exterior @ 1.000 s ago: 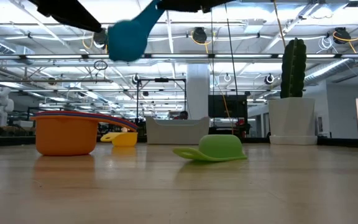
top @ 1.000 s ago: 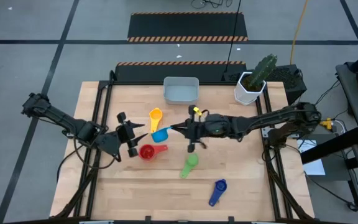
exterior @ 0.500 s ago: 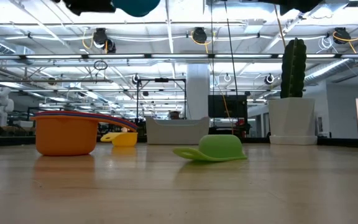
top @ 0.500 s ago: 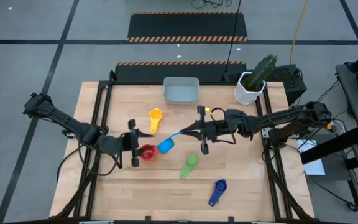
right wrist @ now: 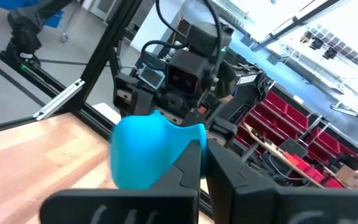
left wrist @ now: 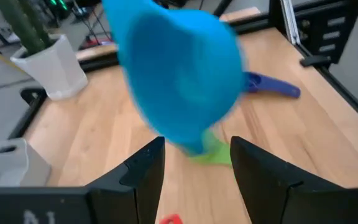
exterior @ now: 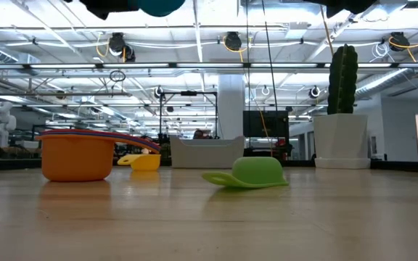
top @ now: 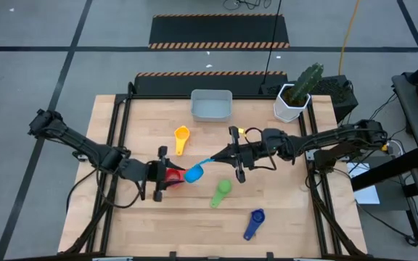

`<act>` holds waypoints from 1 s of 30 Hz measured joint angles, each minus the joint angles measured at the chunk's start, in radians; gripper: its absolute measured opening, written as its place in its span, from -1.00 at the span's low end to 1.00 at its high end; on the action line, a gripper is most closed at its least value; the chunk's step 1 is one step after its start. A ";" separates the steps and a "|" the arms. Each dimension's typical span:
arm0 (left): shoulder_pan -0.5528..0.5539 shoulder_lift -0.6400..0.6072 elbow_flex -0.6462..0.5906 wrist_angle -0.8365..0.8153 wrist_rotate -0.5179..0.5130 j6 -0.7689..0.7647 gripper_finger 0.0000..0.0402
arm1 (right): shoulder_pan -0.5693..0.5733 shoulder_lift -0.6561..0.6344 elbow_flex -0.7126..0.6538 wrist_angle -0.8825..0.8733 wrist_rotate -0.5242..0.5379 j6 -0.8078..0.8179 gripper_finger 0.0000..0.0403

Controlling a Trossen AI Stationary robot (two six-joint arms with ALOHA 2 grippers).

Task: Nest measuring cups in basket
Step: Stack the light blue measuring cup into the red measuring cup

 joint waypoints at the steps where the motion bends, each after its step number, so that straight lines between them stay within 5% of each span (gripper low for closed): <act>1: -0.003 -0.009 0.000 -0.008 0.003 -0.009 -0.07 | 0.000 0.000 0.000 -0.002 0.000 0.000 -1.00; 12: -0.009 -0.013 0.001 0.059 0.023 0.000 -0.07 | -0.001 0.000 0.000 -0.007 0.000 -0.003 -1.00; 19: 0.030 0.060 0.001 0.175 0.156 0.051 -0.10 | 0.000 0.000 0.000 -0.002 0.000 -0.004 -1.00; 30: 0.065 0.069 0.001 0.197 0.233 0.090 -0.92 | -0.001 0.002 0.001 -0.028 0.007 -0.025 -0.99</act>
